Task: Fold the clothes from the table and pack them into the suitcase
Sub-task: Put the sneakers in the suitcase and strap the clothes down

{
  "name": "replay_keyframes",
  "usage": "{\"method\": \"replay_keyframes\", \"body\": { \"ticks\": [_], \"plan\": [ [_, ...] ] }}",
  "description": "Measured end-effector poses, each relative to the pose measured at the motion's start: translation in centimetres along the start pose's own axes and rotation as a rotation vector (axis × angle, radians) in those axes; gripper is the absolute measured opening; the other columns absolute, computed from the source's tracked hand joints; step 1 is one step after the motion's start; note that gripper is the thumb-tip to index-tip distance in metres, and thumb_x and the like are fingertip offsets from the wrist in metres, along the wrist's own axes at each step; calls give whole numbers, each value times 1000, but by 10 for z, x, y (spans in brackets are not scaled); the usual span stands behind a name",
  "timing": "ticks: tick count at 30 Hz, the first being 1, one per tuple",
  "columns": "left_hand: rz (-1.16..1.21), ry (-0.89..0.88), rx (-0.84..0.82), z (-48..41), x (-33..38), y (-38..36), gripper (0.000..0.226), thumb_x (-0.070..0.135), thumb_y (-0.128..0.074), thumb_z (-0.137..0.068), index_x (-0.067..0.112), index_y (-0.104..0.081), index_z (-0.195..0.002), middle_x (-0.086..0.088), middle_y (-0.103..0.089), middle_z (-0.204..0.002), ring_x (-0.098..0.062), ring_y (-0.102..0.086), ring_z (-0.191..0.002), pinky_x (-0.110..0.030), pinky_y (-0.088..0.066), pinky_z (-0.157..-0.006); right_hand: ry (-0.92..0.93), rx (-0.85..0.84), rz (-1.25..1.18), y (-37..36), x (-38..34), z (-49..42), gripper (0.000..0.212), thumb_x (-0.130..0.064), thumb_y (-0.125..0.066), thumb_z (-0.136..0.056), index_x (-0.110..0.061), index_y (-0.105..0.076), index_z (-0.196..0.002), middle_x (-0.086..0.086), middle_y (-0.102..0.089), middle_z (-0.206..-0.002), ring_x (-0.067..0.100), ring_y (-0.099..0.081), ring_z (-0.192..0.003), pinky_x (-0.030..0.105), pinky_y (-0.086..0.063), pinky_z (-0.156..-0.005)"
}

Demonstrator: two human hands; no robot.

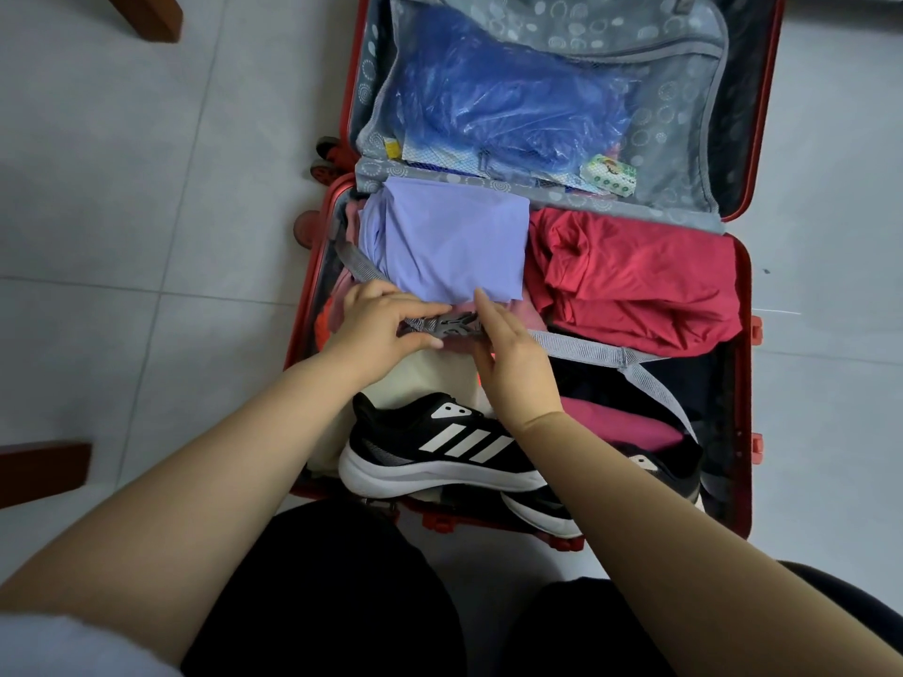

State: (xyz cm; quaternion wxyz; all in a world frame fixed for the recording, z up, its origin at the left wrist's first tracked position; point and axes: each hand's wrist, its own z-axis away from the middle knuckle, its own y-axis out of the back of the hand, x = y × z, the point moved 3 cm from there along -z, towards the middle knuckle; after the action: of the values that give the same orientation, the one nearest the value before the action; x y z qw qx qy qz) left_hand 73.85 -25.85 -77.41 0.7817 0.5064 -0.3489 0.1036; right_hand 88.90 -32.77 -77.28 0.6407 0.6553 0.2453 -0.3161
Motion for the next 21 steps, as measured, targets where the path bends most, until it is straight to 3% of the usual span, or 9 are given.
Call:
{"method": "replay_keyframes", "body": {
  "ticks": [3,6,8,11,16,19,21],
  "plan": [
    [-100,-34,12,0,6,2,45,36,-73,-76,33,-63,-119,8,-66,-114,-18,-41,-114,-22,-13,-93,-117,-131,-121,-5,0,6,78,9,-49,-81,-4,-14,-149,18,-40,-145,31,-44,-129,23,-35,-94],
    [-179,-67,22,0,11,3,44,39,-72,-76,33,-63,-119,9,-66,-114,-19,-42,-113,-26,-13,-94,-171,-168,-193,-8,-2,11,87,6,-50,-79,-4,0,-149,14,-17,-156,31,-16,-145,39,-22,-116],
    [-191,-76,28,0,11,3,44,39,-72,-77,33,-63,-120,9,-66,-114,-20,-42,-112,-27,-14,-94,-214,-187,-237,-10,-4,12,89,0,-49,-78,-2,4,-149,13,-11,-157,31,-7,-146,47,-17,-117],
    [-192,-81,42,0,11,2,44,40,-72,-76,33,-64,-119,8,-67,-112,-20,-43,-111,-27,-14,-94,-233,-211,-241,-9,-7,10,91,-3,-49,-76,-1,7,-148,13,-7,-158,31,-2,-146,45,-12,-119],
    [-157,-117,73,-2,13,0,43,38,-74,-72,25,-69,-113,1,-69,-107,-26,-50,-111,-24,-16,-95,-183,-288,-175,-13,-5,14,92,-1,-53,-80,1,11,-147,11,-8,-157,22,-1,-145,20,10,-113],
    [-116,-133,43,-5,15,0,40,32,-75,-73,21,-70,-111,-3,-69,-103,-26,-57,-107,-27,-16,-102,-209,-294,-274,-25,-6,18,94,-17,-46,-72,-4,8,-148,6,-13,-155,27,-5,-146,34,1,-120],
    [-118,-108,32,-8,15,0,40,27,-77,-73,20,-69,-112,-1,-68,-107,-23,-56,-109,-29,-14,-106,-228,-238,-367,-26,-10,16,93,-15,-46,-72,-3,4,-149,1,-14,-151,26,-7,-146,37,-7,-120]
  ]
}}
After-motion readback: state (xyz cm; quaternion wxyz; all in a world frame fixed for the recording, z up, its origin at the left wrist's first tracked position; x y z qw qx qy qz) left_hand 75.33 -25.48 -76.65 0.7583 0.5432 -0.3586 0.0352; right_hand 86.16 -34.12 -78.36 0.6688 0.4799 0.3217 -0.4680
